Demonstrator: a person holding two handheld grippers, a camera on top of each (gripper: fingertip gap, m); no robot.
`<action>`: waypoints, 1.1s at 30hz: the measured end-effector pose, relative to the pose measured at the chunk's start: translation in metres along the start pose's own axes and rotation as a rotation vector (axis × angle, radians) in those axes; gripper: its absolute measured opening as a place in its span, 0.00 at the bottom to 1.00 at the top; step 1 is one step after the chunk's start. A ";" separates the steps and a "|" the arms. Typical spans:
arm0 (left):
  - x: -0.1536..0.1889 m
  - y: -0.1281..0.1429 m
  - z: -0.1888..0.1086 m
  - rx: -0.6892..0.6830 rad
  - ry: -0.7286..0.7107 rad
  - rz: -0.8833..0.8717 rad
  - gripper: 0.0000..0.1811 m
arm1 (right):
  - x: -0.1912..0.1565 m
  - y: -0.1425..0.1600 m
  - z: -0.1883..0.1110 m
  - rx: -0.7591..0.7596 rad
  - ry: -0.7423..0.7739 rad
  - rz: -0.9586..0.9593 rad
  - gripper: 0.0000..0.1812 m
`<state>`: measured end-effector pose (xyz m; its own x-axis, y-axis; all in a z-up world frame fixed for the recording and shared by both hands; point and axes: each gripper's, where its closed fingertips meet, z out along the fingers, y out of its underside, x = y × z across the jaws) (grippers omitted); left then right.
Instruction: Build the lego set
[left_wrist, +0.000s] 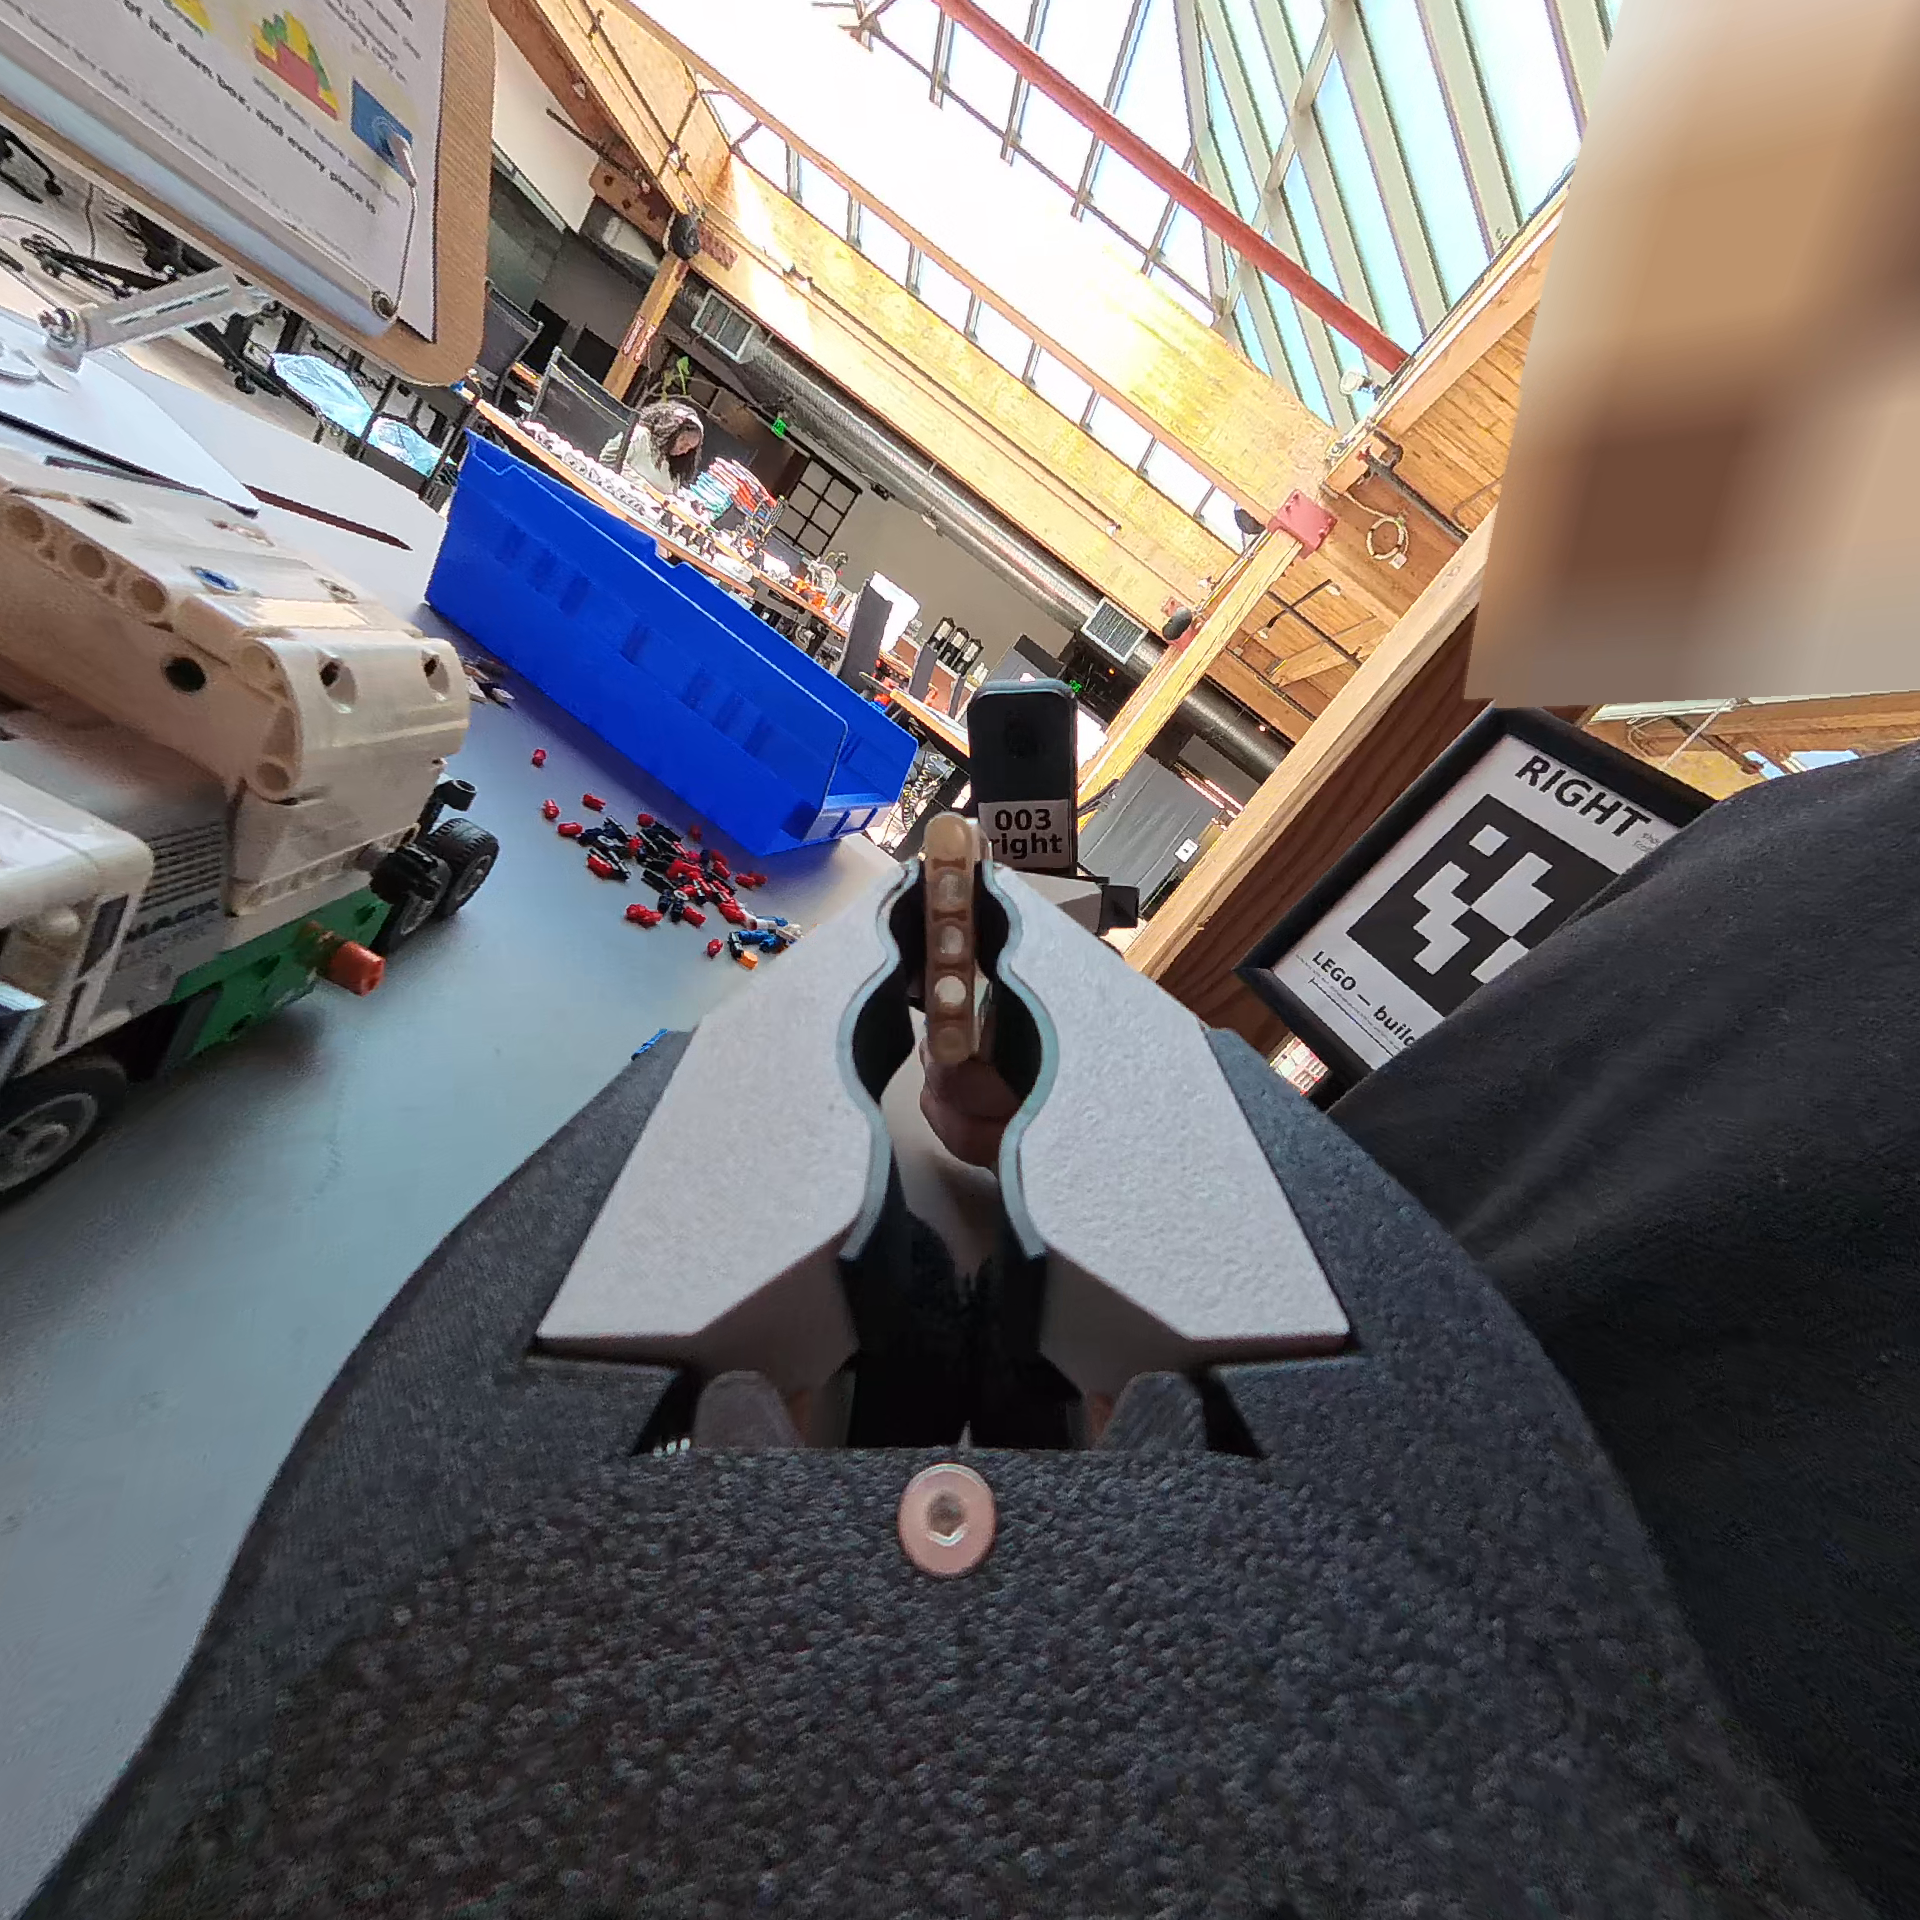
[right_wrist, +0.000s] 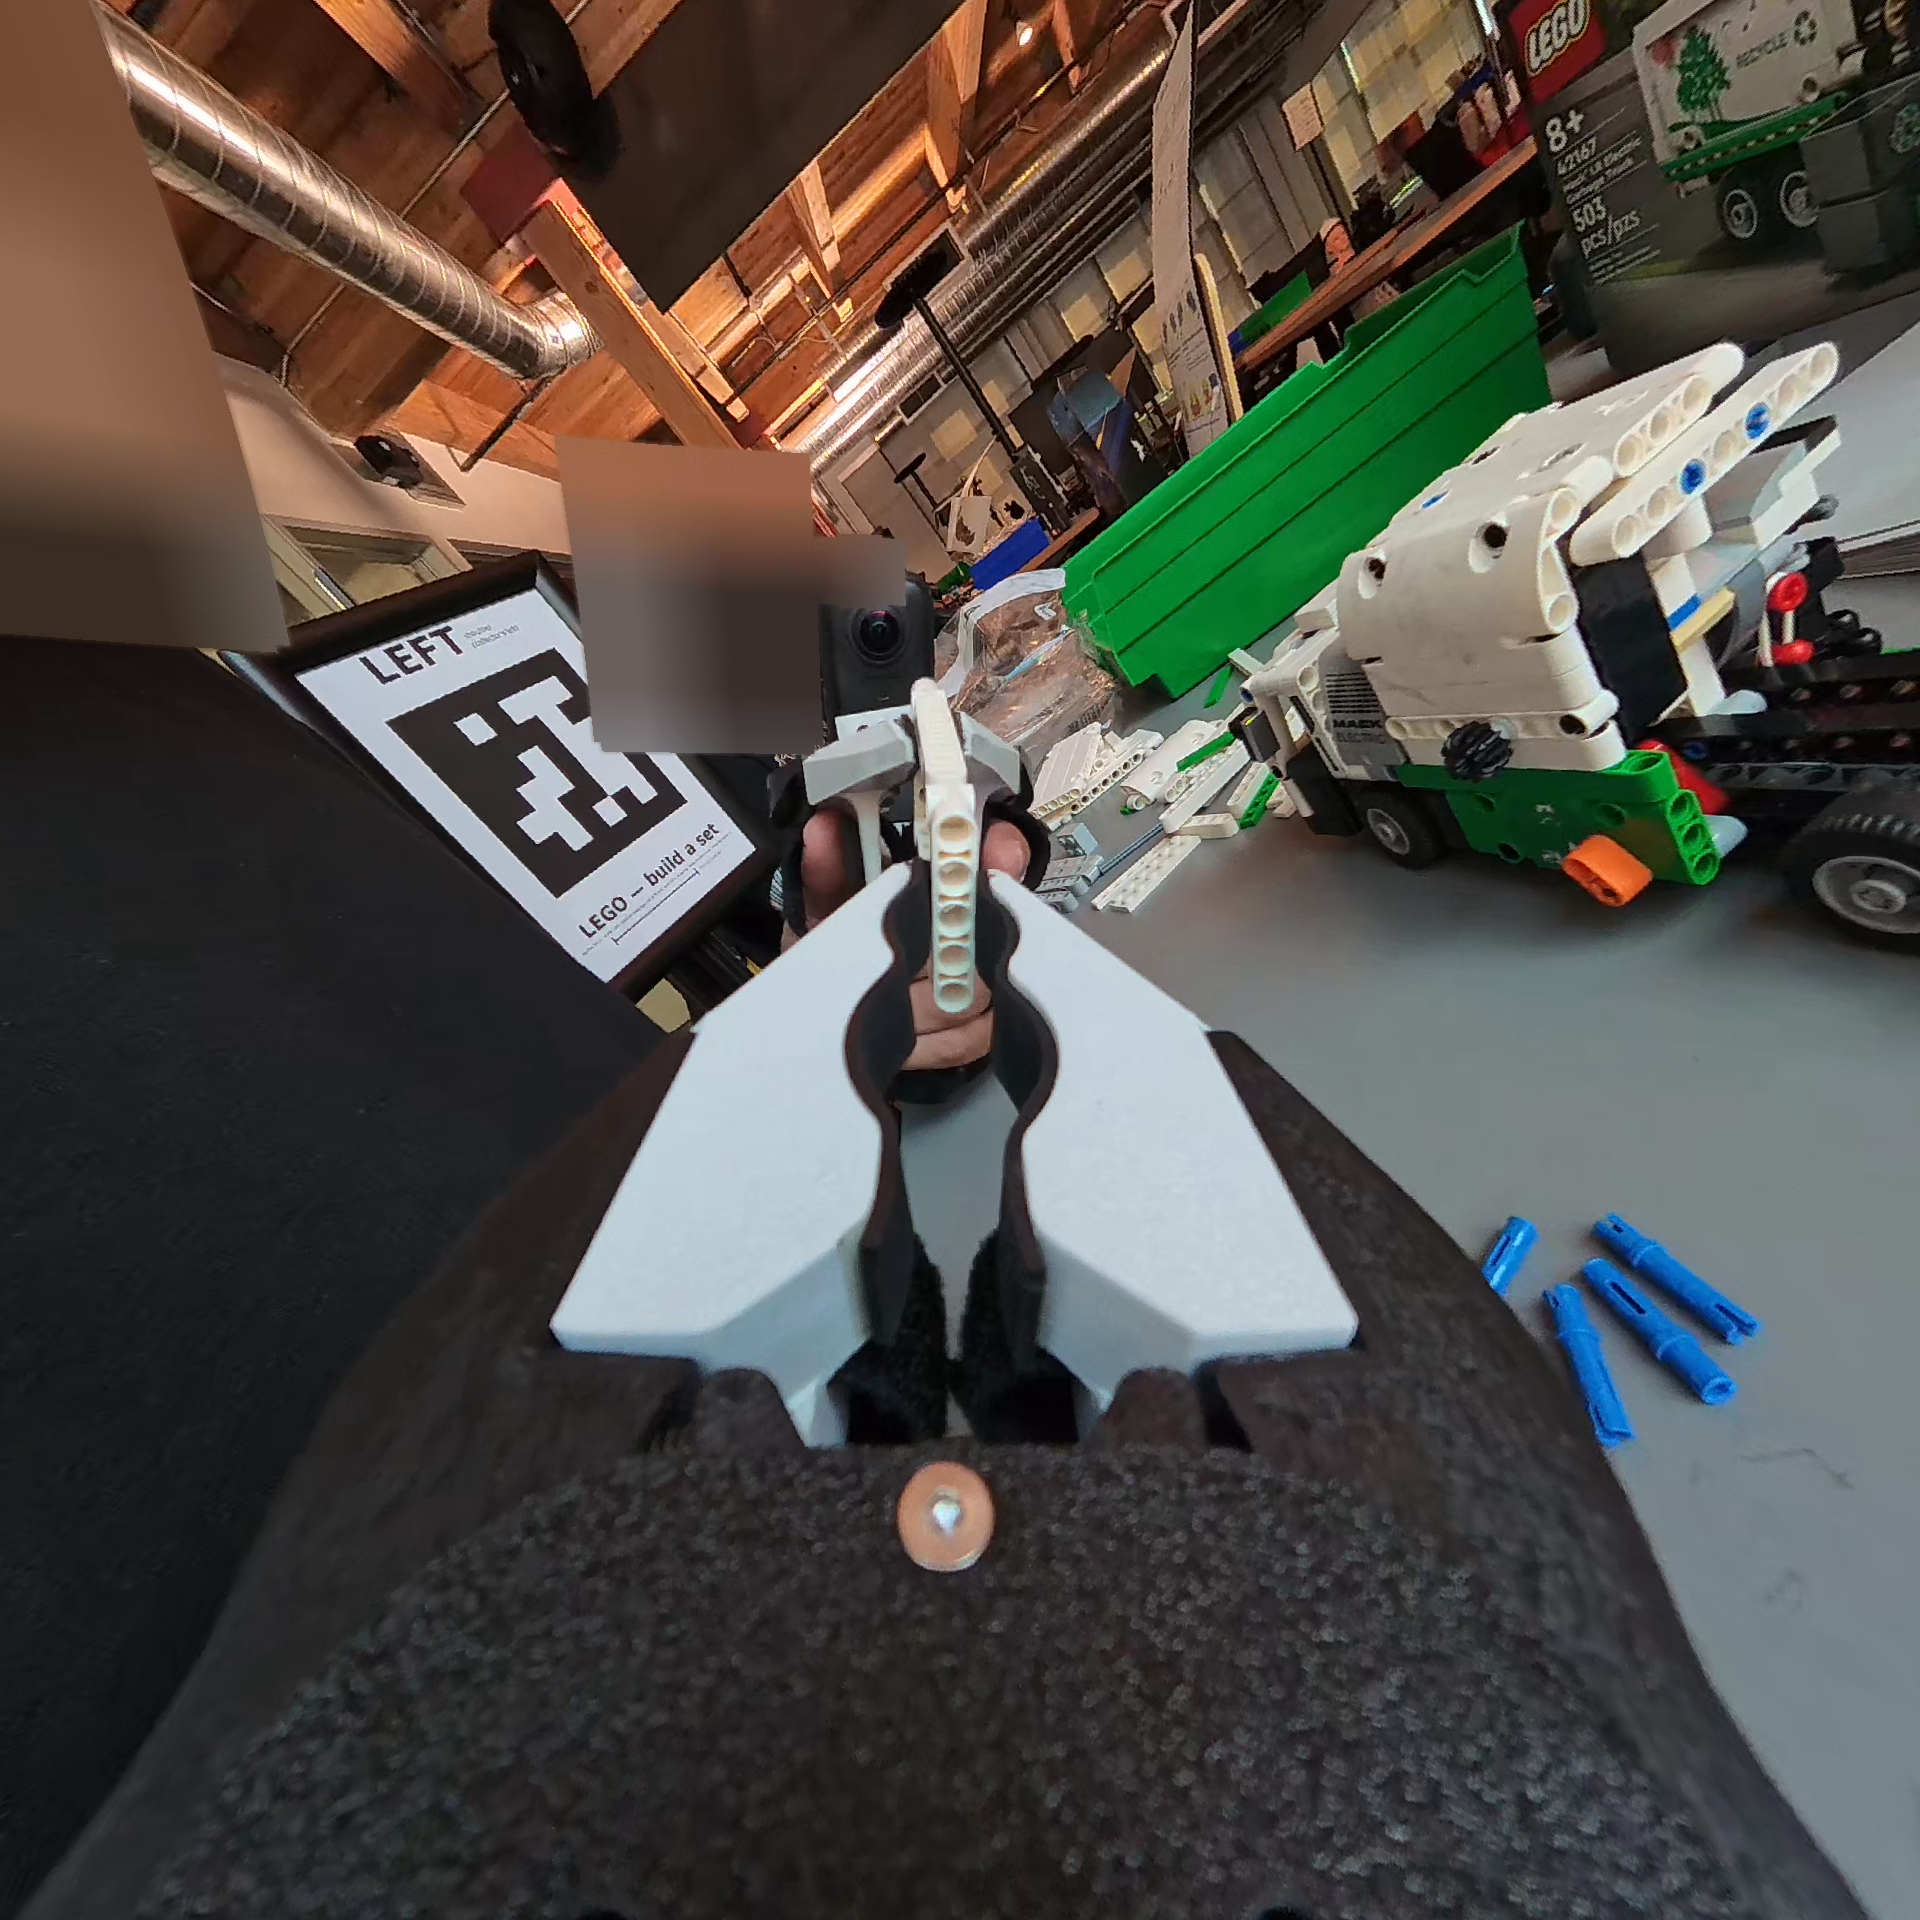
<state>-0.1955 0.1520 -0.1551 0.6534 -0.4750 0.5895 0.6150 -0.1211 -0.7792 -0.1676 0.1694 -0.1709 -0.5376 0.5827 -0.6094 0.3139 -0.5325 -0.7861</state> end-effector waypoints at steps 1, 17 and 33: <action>0.000 0.000 0.001 0.003 -0.001 0.000 0.03 | 0.000 -0.001 0.000 0.009 -0.002 0.007 0.04; -0.001 -0.001 0.009 0.056 0.008 -0.056 0.03 | 0.001 -0.001 0.003 0.020 -0.004 0.017 0.03; 0.002 -0.003 0.006 0.072 0.022 -0.045 0.03 | -0.001 0.007 0.005 -0.018 -0.029 0.048 0.04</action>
<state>-0.1933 0.1570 -0.1508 0.6148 -0.4895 0.6183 0.6744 -0.0802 -0.7340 -0.1690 0.1626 -0.1753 -0.5443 0.5384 -0.6433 0.3534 -0.5483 -0.7579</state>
